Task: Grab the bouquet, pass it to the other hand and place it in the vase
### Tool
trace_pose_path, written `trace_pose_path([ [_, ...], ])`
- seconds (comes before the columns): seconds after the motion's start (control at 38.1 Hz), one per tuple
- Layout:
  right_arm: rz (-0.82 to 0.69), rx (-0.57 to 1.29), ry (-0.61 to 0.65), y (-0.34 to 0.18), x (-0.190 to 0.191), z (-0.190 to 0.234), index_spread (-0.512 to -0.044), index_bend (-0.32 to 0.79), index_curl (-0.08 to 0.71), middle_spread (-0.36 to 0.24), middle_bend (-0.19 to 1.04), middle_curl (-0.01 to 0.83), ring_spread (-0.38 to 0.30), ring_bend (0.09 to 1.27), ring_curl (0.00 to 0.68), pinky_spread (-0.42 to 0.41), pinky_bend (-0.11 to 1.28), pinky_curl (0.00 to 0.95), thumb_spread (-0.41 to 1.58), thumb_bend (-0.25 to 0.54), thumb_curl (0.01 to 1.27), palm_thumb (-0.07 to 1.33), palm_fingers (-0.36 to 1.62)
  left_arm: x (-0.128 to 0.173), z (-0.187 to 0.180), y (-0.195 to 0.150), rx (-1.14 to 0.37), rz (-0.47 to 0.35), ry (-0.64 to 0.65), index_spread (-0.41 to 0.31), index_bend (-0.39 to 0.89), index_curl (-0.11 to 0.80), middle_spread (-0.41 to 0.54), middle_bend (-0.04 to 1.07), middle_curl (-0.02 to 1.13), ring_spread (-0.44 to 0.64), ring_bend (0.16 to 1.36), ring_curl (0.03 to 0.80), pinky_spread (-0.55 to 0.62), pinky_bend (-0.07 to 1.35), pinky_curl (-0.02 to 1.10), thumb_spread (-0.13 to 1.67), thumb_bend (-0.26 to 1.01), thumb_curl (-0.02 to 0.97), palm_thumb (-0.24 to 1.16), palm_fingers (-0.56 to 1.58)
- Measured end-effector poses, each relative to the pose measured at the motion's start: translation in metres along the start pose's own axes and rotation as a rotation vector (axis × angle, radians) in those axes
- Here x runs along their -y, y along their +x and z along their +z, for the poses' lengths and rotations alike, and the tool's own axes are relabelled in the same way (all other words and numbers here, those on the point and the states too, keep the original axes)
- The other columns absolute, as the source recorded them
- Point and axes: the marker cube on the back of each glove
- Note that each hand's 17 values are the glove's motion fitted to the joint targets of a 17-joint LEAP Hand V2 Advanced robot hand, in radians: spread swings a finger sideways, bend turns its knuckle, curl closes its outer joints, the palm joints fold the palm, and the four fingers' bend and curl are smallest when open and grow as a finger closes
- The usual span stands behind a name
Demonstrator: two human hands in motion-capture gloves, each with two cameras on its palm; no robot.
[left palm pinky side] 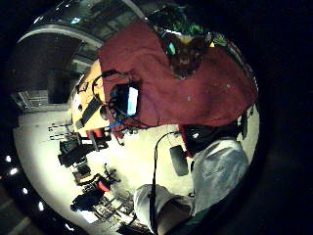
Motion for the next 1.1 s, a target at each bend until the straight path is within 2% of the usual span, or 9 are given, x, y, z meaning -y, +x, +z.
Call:
trace_pose_path([
  [0.16, 0.021, -0.031, -0.058, -0.004, -0.001, -0.012, -0.284, 0.06, 0.131, 0.036, 0.28, 0.27, 0.028, 0.55, 0.29, 0.128, 0.49, 0.291, 1.18, 0.127, 0.19, 0.34, 0.43, 0.015, -0.004, 0.023, -0.012, 0.034, 0.092, -0.001, 0.14, 0.191, 0.201, 0.19, 0.18, 0.29, 0.56, 0.22, 0.28, 0.45, 0.25, 1.23, 0.1, 0.18, 0.25, 0.17],
  [0.39, 0.083, -0.027, -0.02, -0.001, 0.011, -0.026, -0.237, 0.05, 0.106, 0.059, 0.27, 0.301, 0.064, 0.63, 0.321, 0.16, 0.56, 0.324, 1.17, 0.073, 0.23, 0.36, 0.41, 0.027, -0.008, 0.059, -0.033, 0.111, 0.15, 0.027, 0.12, 0.201, 0.218, 0.19, 0.22, 0.3, 0.59, 0.24, 0.3, 0.47, 0.28, 1.25, 0.06, 0.209, 0.25, 0.13],
  [0.63, 0.159, 0.047, -0.013, 0.016, 0.03, -0.03, -0.209, 0.04, 0.089, 0.073, 0.26, 0.324, 0.066, 0.67, 0.338, 0.183, 0.66, 0.357, 1.16, 0.03, 0.26, 0.39, 0.46, 0.032, -0.006, 0.079, -0.013, 0.143, 0.228, 0.037, 0.11, 0.196, 0.246, 0.19, 0.25, 0.32, 0.63, 0.256, 0.31, 0.5, 0.3, 1.25, 0.02, 0.233, 0.25, 0.07],
  [0.84, 0.215, 0.129, -0.048, 0.041, 0.056, 0.002, -0.193, 0.03, 0.069, 0.057, 0.28, 0.349, 0.028, 0.7, 0.354, 0.153, 0.75, 0.381, 1.14, -0.003, 0.29, 0.43, 0.5, 0.038, -0.003, 0.085, 0.009, 0.142, 0.248, 0.039, 0.12, 0.196, 0.255, 0.2, 0.27, 0.34, 0.64, 0.262, 0.31, 0.52, 0.32, 1.25, -0.01, 0.25, 0.26, 0.06],
  [1.1, 0.256, 0.217, -0.129, 0.06, 0.084, 0.08, -0.181, 0.04, 0.059, 0.036, 0.3, 0.375, -0.013, 0.71, 0.367, 0.131, 0.78, 0.388, 1.11, -0.016, 0.33, 0.48, 0.48, 0.04, 0.002, 0.087, 0.017, 0.145, 0.24, 0.036, 0.12, 0.203, 0.259, 0.2, 0.29, 0.35, 0.65, 0.267, 0.32, 0.52, 0.33, 1.25, -0.01, 0.264, 0.26, 0.05],
])
